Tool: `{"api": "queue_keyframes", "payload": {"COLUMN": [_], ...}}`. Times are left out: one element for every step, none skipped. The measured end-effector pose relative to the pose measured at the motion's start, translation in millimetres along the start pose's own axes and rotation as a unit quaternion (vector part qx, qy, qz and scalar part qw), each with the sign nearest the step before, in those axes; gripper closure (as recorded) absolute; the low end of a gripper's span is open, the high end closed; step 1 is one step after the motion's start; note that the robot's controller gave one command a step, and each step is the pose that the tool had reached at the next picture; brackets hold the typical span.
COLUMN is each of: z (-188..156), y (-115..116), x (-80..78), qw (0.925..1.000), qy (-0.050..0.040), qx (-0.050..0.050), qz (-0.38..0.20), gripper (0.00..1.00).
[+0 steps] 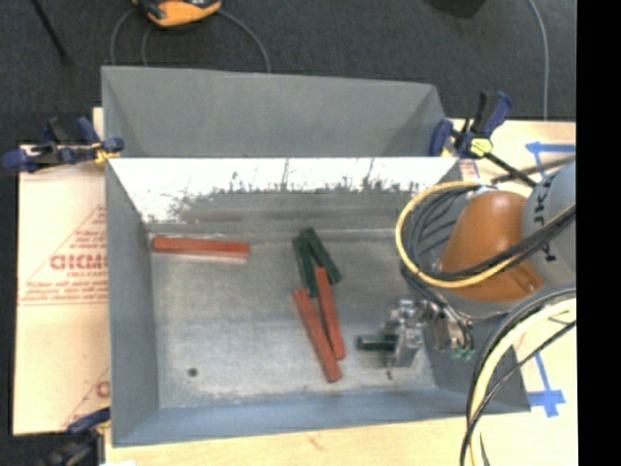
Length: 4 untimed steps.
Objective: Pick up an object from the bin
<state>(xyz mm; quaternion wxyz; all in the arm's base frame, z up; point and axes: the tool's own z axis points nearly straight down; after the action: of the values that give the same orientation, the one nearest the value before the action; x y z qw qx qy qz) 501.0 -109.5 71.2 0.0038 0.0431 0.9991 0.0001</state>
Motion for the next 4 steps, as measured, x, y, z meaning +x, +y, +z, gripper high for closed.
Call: {"api": "queue_keyframes", "payload": {"z": [0, -1, -4, -10], "y": [0, 0, 0, 0], "x": [0.0, -0.1, 0.2, -0.5], "qw": [1.0, 1.0, 1.0, 1.0], "qy": [0.0001, 0.0002, 0.0016, 0.001], "qx": [0.0, 0.0, 0.0, 0.0], "qz": [0.0, -0.001, -0.001, -0.002], "gripper": [1.0, 1.0, 1.0, 1.0]}}
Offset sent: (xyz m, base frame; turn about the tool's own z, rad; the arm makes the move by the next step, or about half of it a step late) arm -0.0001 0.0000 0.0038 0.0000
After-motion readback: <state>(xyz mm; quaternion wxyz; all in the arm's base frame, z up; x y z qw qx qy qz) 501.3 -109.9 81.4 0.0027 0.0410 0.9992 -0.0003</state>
